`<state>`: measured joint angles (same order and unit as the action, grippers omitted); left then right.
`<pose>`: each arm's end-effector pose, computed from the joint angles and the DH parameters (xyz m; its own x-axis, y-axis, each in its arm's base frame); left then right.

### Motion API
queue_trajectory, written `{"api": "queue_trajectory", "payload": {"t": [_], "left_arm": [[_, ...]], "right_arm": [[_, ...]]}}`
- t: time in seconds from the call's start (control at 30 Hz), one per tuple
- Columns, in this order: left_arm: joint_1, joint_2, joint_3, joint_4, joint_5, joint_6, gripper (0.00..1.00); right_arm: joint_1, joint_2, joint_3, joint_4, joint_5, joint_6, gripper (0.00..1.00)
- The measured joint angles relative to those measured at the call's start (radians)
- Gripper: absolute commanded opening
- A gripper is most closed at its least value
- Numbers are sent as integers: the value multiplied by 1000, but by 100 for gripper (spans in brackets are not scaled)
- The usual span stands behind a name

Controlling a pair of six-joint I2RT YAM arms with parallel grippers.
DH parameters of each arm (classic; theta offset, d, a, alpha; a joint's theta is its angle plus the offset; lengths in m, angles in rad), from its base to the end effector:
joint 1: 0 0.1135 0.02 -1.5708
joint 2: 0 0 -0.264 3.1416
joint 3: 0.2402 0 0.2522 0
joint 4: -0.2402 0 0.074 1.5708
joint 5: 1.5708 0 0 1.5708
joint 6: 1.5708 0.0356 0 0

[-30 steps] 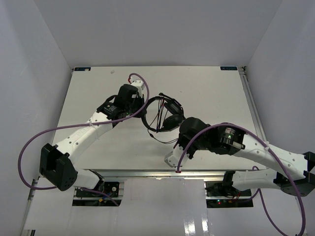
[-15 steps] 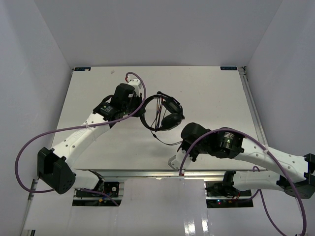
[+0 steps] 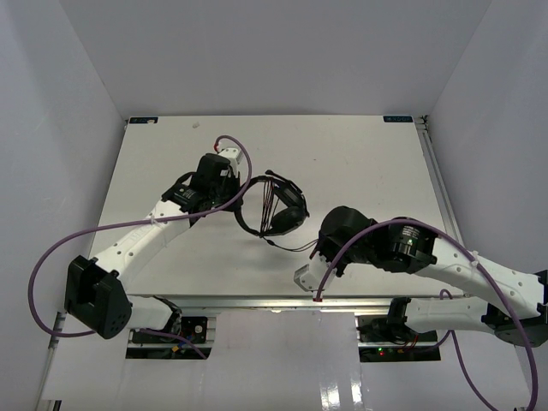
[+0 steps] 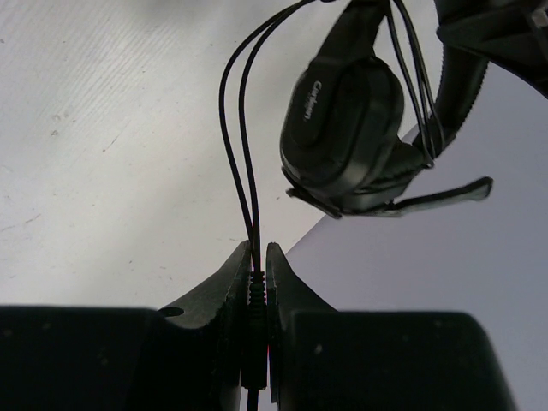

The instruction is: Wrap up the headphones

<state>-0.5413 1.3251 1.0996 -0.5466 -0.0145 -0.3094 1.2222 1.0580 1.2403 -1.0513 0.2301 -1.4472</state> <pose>0.2458 -0.1472 0.2968 -0.7237 0.0798 -0.6855 0.3002 0.9308 -0.2085 0.0728 0.1764 0.3640 0.8260 -0.5559 0.0933 -0.3655 -0.6542 -0.6621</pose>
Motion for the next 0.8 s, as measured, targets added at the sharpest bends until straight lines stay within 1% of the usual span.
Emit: {"api": "queue_trajectory", "payload": {"t": [0.3,0.63,0.8], "left_arm": [[19,6,-29,8,-13,20,0],[19,59,-31,41,-12,-2,0],[19,65,-63,66,-4,-10,0]], "right_arm": [[-1,36,90,7,-23,9,8],[-3,216,318,68,-87,75,8],[-31,289,387,129,-102,134,8]]}}
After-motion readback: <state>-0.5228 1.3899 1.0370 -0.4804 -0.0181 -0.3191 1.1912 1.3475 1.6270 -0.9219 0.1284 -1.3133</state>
